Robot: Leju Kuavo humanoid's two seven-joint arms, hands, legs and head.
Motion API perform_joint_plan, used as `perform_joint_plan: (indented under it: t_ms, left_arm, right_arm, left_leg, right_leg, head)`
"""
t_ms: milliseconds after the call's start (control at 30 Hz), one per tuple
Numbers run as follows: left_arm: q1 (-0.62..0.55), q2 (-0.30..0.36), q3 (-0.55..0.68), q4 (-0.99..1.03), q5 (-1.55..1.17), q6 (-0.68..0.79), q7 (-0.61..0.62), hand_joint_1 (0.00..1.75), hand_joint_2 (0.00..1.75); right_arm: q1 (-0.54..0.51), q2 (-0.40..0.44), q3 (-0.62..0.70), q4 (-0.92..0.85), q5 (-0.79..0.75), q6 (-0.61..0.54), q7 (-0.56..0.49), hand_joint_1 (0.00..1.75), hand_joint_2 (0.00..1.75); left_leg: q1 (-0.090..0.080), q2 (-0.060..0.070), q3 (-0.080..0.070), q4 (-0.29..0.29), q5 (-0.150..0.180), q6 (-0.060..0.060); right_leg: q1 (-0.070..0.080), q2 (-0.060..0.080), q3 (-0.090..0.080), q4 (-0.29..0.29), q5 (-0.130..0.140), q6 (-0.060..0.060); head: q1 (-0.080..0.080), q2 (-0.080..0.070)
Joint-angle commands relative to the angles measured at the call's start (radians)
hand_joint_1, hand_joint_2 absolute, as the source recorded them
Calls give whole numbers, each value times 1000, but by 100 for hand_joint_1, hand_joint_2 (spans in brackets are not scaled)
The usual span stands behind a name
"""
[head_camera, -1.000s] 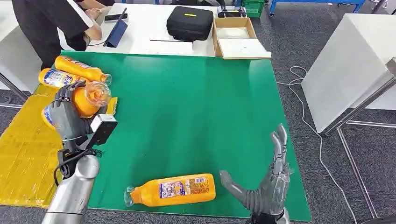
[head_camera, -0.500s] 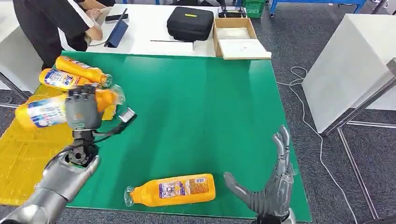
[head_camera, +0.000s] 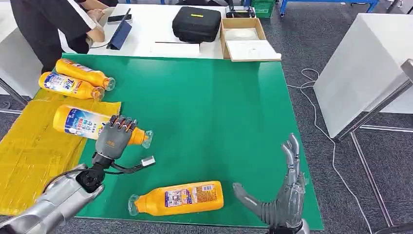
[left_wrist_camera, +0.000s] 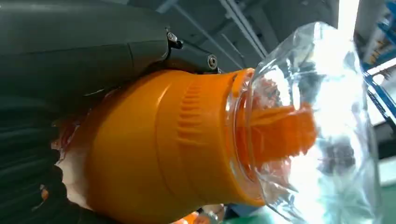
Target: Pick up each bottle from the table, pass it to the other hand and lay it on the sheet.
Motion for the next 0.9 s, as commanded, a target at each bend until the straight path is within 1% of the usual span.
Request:
perform_joint_plan:
  t_ms: [33, 67, 100, 133, 200, 233, 267, 300, 333, 367, 400, 433, 467, 567, 600, 633, 767, 800, 833, 867, 900]
  left_arm:
    - [43, 8, 147, 179, 1, 3, -189, 175, 175]
    - [43, 7, 162, 187, 1, 3, -199, 175, 175]
    - [39, 3, 177, 208, 1, 3, -204, 175, 175]
    - [35, -1, 190, 219, 1, 3, -208, 175, 175]
    - [41, -8, 258, 227, 1, 3, -225, 175, 175]
    - [52, -19, 339, 232, 4, 3, -242, 175, 175]
    - [52, -19, 339, 232, 4, 3, -242, 175, 175]
    - [65, -25, 433, 241, 38, 3, -280, 175, 175]
    - [70, -25, 470, 247, 47, 3, -302, 175, 175]
    - [71, -33, 527, 262, 53, 3, -327, 175, 175]
    - [66, -46, 620, 292, 79, 3, -358, 175, 175]
    - [66, -46, 620, 292, 79, 3, -358, 175, 175]
    - [53, -49, 656, 321, 109, 3, -377, 175, 175]
    - [53, -49, 656, 321, 109, 3, -377, 175, 175]
    - [53, -49, 656, 321, 109, 3, -377, 175, 175]
    - [53, -49, 656, 321, 109, 3, -377, 175, 175]
    - [53, -49, 656, 321, 109, 3, -377, 175, 175]
    - [53, -49, 656, 321, 109, 3, -377, 175, 175]
    - [53, -49, 656, 321, 109, 3, -377, 175, 175]
    - [43, -51, 674, 330, 114, 3, -381, 175, 175]
    - [41, -59, 722, 329, 116, 3, -399, 175, 175]
  right_arm:
    - [-50, 25, -31, 99, 0, 53, 10, 0, 175]
    - [-53, 29, -33, 105, 0, 58, 10, 0, 175]
    - [-59, 36, -31, 112, 3, 64, 13, 0, 175]
    - [-63, 39, -31, 115, 5, 67, 15, 0, 175]
    - [-70, 48, -32, 121, 11, 77, 21, 0, 175]
    - [-74, 51, -33, 129, 12, 92, 27, 0, 175]
    - [-74, 51, -33, 129, 12, 92, 27, 0, 175]
    - [-79, 56, -34, 145, 15, 105, 30, 0, 175]
    - [-83, 60, -34, 155, 15, 109, 29, 0, 175]
    - [-86, 63, -35, 163, 14, 114, 26, 0, 175]
    - [-90, 68, -37, 173, 14, 121, 25, 0, 175]
    - [-90, 68, -37, 173, 14, 121, 25, 0, 175]
    - [-93, 70, -37, 179, 12, 126, 25, 0, 175]
    - [-93, 70, -37, 179, 12, 126, 25, 0, 175]
    - [-93, 70, -37, 179, 12, 126, 25, 0, 175]
    - [-93, 70, -37, 179, 12, 126, 25, 0, 175]
    - [-93, 70, -37, 179, 12, 126, 25, 0, 175]
    - [-93, 70, -37, 179, 12, 126, 25, 0, 175]
    - [-93, 70, -37, 179, 12, 126, 25, 0, 175]
    - [-92, 69, -39, 180, 12, 128, 25, 0, 175]
    - [-88, 71, -42, 180, 12, 133, 25, 0, 175]
  left_leg:
    - [0, 3, 6, -2, -2, -3]
    - [0, 4, 8, -2, -2, -4]
    - [1, 3, 4, -1, -1, -3]
    - [1, 2, 5, -1, -1, -3]
    - [2, 1, 6, -1, -2, -4]
    - [2, 1, 3, -1, 0, -3]
    - [2, 1, 4, -1, -1, -3]
    - [3, 1, 4, -1, -1, -3]
    - [3, 2, 2, -1, 0, -3]
    - [3, 2, 4, -1, 0, -3]
    - [3, 2, 5, -1, -1, -4]
    - [3, 2, 3, -1, 0, -3]
    - [3, 3, 5, -1, -1, -4]
    - [3, 1, 3, -1, 1, -3]
    - [3, 0, 5, -1, 0, -4]
    - [3, 0, 3, -1, 1, -3]
    - [3, -1, 6, -1, 0, -4]
    - [3, -1, 4, -1, 0, -3]
    - [3, -1, 5, -1, 0, -4]
    - [3, -1, 4, -1, 0, -4]
    - [3, -1, 5, -1, 0, -4]
  right_leg:
    - [0, 3, 5, -1, -1, -1]
    - [0, 4, 6, -1, -1, -1]
    - [1, 3, 3, -1, 1, -2]
    - [1, 2, 4, -1, 0, -2]
    - [1, 1, 5, 0, -1, -2]
    - [1, 0, 3, -1, 0, -2]
    - [1, 0, 4, -1, 0, -2]
    - [1, 0, 4, -1, 0, -2]
    - [1, 1, 2, -1, 1, -2]
    - [1, 2, 3, -1, 1, -2]
    - [1, 1, 5, -1, 0, -2]
    - [1, 2, 3, -1, 1, -2]
    - [1, 2, 4, -1, 0, -3]
    - [1, 0, 2, -1, 1, -2]
    - [1, -1, 5, -1, 0, -2]
    - [1, -1, 3, -1, 1, -2]
    - [1, -2, 6, -1, -1, -2]
    - [0, -1, 4, -1, 0, -2]
    - [1, -2, 5, -1, 0, -2]
    - [0, -1, 4, -1, 0, -2]
    - [0, -2, 5, -1, -1, -2]
  head:
    - [0, 0]
    - [0, 0]
    - [0, 0]
    - [0, 0]
    - [0, 0]
    - [0, 0]
    - [0, 0]
    - [0, 0]
    - [0, 0]
    - [0, 0]
    - [0, 0]
    - [0, 0]
    - [0, 0]
    - [0, 0]
    - [0, 0]
    - [0, 0]
    - [0, 0]
    - [0, 0]
    - [0, 0]
    - [0, 0]
    - [0, 0]
